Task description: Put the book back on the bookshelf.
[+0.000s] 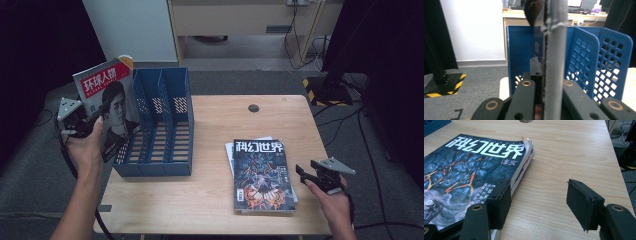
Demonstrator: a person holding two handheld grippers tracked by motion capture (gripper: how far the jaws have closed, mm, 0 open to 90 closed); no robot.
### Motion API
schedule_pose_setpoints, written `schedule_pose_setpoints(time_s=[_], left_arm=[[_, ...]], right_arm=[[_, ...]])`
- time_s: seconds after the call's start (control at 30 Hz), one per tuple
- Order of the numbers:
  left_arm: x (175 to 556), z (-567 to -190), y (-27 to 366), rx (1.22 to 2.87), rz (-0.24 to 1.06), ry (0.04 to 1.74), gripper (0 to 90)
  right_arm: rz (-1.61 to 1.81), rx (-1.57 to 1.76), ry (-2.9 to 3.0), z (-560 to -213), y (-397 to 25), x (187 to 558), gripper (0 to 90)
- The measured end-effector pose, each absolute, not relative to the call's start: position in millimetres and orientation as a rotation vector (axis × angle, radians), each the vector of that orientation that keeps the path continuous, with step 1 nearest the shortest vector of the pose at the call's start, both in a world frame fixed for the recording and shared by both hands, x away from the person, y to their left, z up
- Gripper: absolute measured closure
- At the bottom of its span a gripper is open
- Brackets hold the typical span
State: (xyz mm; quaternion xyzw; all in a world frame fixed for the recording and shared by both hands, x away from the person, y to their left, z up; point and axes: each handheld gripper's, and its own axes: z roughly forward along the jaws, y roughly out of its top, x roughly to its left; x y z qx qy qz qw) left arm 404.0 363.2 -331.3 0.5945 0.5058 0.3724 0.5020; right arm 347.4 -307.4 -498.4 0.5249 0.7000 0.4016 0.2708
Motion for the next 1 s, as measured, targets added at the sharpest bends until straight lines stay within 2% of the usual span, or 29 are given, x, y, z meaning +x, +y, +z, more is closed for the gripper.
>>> schedule_pose_setpoints(time_s=[0.53, 1.0], left_arm=[[416.1, -351.0, 354.9, 1.416, 0.865, 1.186, 86.6], [407.9, -350.9, 361.3, 1.387, 0.962, 1.240, 86.6]], right_arm=[[1.084, 1.421, 1.880, -498.6, -309.3, 347.9, 36.7], [1.078, 1.420, 1.889, -499.4, -308.2, 348.3, 36.7]])
